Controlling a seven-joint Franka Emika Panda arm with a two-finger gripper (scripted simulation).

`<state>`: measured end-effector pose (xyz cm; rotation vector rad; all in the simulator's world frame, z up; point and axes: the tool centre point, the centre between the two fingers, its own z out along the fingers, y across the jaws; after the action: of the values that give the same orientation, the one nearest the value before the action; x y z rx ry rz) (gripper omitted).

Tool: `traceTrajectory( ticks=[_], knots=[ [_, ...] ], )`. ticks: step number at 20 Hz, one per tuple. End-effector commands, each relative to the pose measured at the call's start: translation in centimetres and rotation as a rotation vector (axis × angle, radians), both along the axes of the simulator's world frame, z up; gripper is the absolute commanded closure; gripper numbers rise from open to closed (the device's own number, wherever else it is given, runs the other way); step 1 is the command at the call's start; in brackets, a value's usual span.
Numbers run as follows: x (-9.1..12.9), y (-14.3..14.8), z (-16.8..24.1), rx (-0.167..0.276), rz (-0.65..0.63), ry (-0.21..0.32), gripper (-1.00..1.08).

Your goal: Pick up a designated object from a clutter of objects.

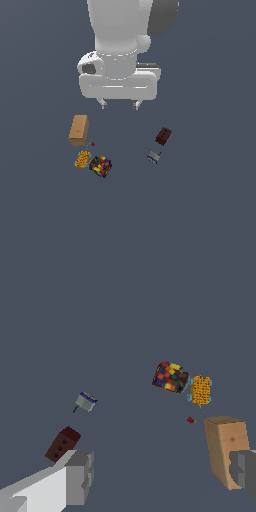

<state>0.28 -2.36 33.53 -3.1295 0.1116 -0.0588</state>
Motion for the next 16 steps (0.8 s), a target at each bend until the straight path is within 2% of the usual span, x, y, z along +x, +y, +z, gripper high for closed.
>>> traceTrajectory(
  ticks=[1,9,16],
  knots=[
    [0.1,-0.8,0.1,-0.002,-0.017,-0.005,-0.92],
    [0.3,-0.8,-0.2,-0.003,0.002,-0.004,-0.92],
    [0.9,-1.3,-1.3,-0.007,0.069,-0.002,-0.92]
  ],
)
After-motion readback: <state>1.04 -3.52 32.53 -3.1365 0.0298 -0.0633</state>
